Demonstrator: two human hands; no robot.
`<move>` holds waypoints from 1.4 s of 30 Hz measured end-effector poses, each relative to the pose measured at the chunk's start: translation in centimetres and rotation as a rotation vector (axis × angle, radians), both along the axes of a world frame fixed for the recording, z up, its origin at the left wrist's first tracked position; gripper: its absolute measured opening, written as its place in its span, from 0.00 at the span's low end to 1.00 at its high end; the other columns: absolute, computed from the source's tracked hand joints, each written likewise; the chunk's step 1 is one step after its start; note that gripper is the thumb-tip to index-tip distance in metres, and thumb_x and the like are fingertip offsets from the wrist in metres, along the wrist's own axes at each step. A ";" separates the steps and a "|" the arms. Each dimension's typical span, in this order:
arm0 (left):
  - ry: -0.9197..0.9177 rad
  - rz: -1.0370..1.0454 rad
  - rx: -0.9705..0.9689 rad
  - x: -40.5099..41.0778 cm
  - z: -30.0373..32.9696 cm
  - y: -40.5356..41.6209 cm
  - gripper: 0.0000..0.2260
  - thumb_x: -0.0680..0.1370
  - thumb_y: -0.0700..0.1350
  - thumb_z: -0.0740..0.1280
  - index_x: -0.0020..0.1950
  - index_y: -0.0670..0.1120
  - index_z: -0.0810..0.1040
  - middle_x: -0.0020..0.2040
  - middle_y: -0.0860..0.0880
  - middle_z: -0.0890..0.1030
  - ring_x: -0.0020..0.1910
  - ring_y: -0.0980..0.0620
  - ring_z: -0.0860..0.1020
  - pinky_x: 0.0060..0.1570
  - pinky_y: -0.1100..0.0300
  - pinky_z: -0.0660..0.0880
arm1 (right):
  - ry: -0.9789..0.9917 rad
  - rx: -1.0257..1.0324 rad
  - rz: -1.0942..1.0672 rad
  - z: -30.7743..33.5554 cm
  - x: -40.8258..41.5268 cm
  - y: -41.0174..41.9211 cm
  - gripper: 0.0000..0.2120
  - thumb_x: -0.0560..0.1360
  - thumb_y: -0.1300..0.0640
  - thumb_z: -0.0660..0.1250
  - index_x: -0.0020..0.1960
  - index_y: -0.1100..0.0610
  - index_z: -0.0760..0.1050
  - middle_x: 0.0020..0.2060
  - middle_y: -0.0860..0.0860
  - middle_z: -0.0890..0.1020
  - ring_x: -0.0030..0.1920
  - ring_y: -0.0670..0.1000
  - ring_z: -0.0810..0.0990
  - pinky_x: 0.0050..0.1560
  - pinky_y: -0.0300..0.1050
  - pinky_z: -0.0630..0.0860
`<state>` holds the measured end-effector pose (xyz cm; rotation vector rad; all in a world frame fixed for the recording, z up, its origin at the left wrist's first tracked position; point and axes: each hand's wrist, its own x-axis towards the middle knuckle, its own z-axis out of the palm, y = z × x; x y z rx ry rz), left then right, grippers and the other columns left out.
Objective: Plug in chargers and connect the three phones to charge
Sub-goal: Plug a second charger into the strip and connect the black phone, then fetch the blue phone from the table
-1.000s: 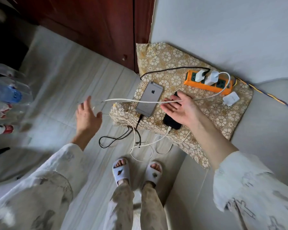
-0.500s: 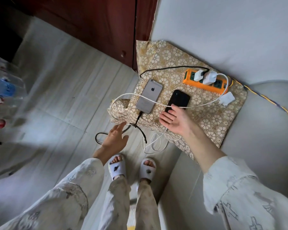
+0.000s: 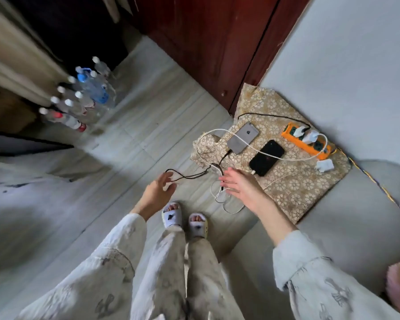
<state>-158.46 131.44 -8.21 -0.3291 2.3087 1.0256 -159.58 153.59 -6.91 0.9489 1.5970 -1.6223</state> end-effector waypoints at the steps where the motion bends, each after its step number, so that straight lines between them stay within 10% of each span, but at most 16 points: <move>1: 0.013 0.049 0.013 1.1 1.3 -1.2 0.17 0.77 0.42 0.63 0.65 0.43 0.70 0.61 0.41 0.77 0.61 0.44 0.75 0.60 0.56 0.68 | 0.020 0.021 0.074 1.2 0.6 -1.3 0.16 0.79 0.53 0.58 0.61 0.62 0.72 0.58 0.59 0.79 0.57 0.56 0.79 0.62 0.51 0.73; 9: 0.167 0.534 -0.007 10.7 10.9 -15.5 0.16 0.76 0.41 0.64 0.63 0.41 0.71 0.59 0.40 0.78 0.58 0.44 0.77 0.59 0.53 0.71 | 0.207 0.044 0.593 8.7 1.5 -17.5 0.12 0.80 0.55 0.57 0.58 0.59 0.72 0.58 0.61 0.79 0.49 0.52 0.76 0.39 0.39 0.69; 21: 0.441 1.007 -0.220 28.6 18.8 -42.2 0.18 0.76 0.44 0.64 0.66 0.46 0.69 0.61 0.47 0.76 0.56 0.57 0.73 0.55 0.69 0.66 | 0.544 -0.155 1.233 19.5 8.9 -55.0 0.07 0.79 0.56 0.58 0.52 0.57 0.73 0.48 0.57 0.81 0.39 0.48 0.77 0.40 0.39 0.71; 28: 0.547 1.297 -0.391 41.6 24.5 -57.4 0.18 0.76 0.42 0.64 0.66 0.46 0.69 0.61 0.44 0.76 0.58 0.51 0.75 0.60 0.56 0.72 | 0.684 -0.383 1.481 25.9 19.6 -75.6 0.10 0.79 0.56 0.58 0.57 0.57 0.74 0.47 0.53 0.82 0.47 0.52 0.80 0.51 0.48 0.76; 42: 0.646 1.797 -0.657 62.1 30.2 -79.7 0.15 0.78 0.45 0.61 0.64 0.51 0.70 0.58 0.53 0.76 0.57 0.55 0.74 0.55 0.62 0.68 | 0.813 -0.835 1.902 33.9 40.7 -110.2 0.12 0.79 0.57 0.58 0.59 0.59 0.73 0.47 0.54 0.81 0.45 0.51 0.79 0.45 0.41 0.75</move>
